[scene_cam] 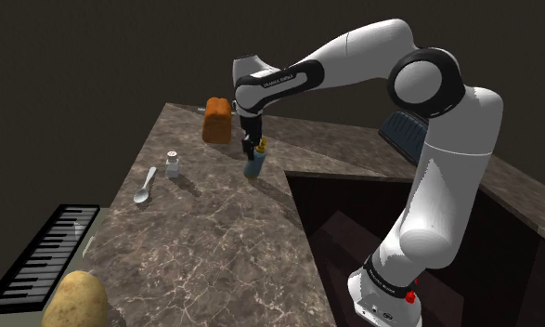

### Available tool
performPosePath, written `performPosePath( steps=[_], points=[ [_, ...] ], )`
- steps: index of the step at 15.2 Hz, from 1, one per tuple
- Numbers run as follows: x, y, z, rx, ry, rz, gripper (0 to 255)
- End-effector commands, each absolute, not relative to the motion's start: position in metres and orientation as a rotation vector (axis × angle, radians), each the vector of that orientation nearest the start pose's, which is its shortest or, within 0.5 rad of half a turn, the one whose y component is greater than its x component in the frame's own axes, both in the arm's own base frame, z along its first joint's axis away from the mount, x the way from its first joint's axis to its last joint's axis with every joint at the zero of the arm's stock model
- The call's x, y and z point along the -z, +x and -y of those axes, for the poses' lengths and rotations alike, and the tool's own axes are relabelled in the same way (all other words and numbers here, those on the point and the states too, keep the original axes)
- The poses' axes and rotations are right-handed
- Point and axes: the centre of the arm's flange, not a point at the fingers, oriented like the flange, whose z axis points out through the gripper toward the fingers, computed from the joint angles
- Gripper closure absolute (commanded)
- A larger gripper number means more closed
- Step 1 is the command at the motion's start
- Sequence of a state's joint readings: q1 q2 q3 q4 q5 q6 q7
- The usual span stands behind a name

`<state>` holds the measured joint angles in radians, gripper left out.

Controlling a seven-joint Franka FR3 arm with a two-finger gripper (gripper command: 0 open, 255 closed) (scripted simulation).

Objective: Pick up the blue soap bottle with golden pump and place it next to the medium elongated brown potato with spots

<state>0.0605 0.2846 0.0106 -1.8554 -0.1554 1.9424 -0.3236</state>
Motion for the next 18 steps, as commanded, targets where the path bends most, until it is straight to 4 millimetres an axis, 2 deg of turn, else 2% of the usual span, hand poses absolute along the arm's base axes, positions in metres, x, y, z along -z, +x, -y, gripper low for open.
performPosePath(
  steps=[1, 18],
  points=[
    [-0.364, 0.601, -0.032, -0.345, -3.146, 0.746, 255],
    [-0.454, 0.601, -0.032, -0.345, -3.146, 0.746, 255]
  ],
)
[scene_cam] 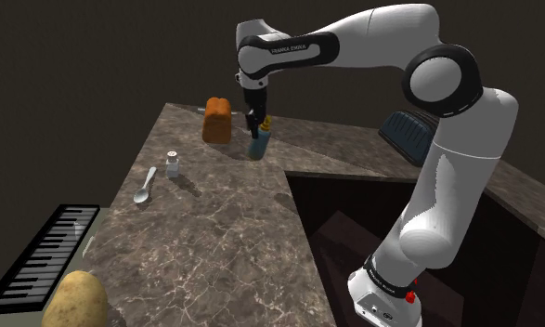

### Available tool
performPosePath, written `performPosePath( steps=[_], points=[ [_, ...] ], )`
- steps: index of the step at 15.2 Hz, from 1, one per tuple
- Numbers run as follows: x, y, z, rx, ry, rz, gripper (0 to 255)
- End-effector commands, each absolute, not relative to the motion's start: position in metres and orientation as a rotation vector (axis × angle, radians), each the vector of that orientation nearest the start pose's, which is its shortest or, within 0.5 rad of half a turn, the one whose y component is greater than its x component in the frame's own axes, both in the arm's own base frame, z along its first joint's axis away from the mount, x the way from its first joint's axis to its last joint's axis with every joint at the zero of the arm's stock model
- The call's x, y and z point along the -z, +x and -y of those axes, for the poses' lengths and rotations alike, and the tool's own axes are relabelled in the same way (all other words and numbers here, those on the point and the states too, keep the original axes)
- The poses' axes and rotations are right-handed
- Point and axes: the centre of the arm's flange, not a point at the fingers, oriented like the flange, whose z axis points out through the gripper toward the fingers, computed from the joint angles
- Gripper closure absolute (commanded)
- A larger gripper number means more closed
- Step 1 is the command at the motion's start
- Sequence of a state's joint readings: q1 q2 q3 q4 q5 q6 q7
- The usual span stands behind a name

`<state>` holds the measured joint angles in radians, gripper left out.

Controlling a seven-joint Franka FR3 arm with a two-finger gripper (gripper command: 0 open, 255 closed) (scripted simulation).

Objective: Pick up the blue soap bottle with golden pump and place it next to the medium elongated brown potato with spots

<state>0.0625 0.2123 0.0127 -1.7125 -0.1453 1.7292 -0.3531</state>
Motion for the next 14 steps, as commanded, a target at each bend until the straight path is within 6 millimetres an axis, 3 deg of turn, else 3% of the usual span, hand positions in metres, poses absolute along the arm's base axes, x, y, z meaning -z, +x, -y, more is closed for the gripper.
performPosePath(
  steps=[1, 14],
  points=[
    [-0.459, 0.601, -0.032, -0.345, -3.146, 0.746, 255],
    [-0.528, 0.601, -0.032, -0.345, -3.146, 0.746, 255]
  ],
)
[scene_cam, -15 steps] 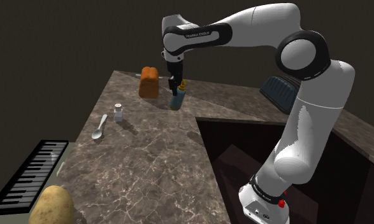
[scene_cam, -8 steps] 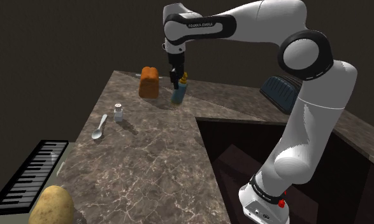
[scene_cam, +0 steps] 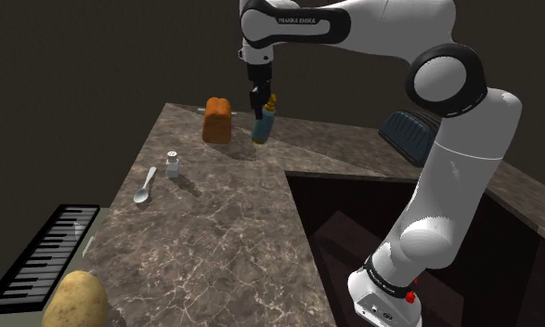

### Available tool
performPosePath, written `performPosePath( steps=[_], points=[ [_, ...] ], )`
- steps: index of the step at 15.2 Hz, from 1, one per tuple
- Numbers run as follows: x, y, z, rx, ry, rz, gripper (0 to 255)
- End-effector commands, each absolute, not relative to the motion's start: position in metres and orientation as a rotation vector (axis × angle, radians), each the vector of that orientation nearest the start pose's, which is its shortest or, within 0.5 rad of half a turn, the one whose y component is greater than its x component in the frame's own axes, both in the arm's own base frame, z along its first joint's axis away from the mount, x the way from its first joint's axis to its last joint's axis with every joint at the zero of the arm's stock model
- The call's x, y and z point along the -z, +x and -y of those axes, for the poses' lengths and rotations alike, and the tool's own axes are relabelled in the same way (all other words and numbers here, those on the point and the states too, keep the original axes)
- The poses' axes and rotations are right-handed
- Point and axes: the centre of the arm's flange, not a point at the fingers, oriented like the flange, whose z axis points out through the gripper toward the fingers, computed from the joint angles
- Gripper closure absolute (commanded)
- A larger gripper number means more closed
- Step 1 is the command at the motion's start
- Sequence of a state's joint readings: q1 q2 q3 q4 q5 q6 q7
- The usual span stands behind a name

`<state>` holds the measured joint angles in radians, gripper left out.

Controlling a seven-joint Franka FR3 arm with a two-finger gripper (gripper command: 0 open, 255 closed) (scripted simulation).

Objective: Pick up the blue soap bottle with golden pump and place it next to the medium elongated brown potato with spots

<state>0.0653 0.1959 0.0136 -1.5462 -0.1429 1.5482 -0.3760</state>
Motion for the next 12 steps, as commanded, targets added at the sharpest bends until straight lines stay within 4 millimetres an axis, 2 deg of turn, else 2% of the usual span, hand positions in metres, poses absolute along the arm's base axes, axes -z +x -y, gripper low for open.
performPosePath(
  steps=[1, 12],
  points=[
    [-0.533, 0.601, -0.032, -0.345, -3.146, 0.746, 255],
    [-0.591, 0.601, -0.032, -0.345, -3.146, 0.746, 255]
  ],
)
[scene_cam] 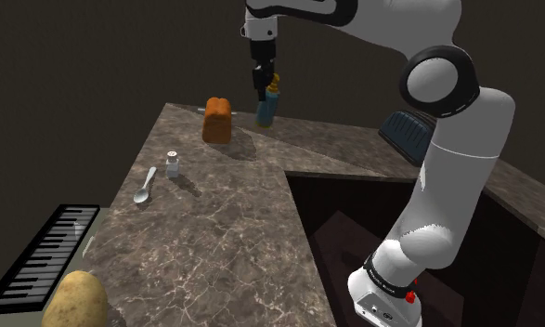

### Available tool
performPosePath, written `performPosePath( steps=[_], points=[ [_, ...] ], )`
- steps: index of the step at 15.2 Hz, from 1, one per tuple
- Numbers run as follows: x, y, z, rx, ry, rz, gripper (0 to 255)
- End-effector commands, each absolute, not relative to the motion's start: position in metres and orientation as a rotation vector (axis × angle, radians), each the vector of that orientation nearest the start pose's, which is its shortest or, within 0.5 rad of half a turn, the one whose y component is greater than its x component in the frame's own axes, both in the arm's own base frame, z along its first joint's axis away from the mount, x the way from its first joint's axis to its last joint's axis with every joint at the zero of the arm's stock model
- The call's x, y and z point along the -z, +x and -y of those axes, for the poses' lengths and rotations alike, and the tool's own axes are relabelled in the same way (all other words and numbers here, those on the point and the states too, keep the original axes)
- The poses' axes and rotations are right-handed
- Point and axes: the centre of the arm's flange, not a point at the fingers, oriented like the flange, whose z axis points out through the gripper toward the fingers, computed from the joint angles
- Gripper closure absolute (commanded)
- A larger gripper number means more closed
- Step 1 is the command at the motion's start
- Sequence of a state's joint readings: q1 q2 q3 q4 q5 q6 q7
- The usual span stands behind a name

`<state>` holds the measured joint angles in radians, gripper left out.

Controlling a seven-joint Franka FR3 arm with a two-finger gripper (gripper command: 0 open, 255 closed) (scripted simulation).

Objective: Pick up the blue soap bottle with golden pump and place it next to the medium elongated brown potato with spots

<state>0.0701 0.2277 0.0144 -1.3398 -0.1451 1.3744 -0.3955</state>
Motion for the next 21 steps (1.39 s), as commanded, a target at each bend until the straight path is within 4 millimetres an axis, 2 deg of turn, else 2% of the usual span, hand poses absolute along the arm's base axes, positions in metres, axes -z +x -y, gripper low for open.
performPosePath(
  steps=[1, 21],
  points=[
    [-0.592, 0.601, -0.032, -0.345, -3.146, 0.745, 255],
    [-0.593, 0.504, -0.277, -0.345, -3.146, 0.746, 255]
  ],
)
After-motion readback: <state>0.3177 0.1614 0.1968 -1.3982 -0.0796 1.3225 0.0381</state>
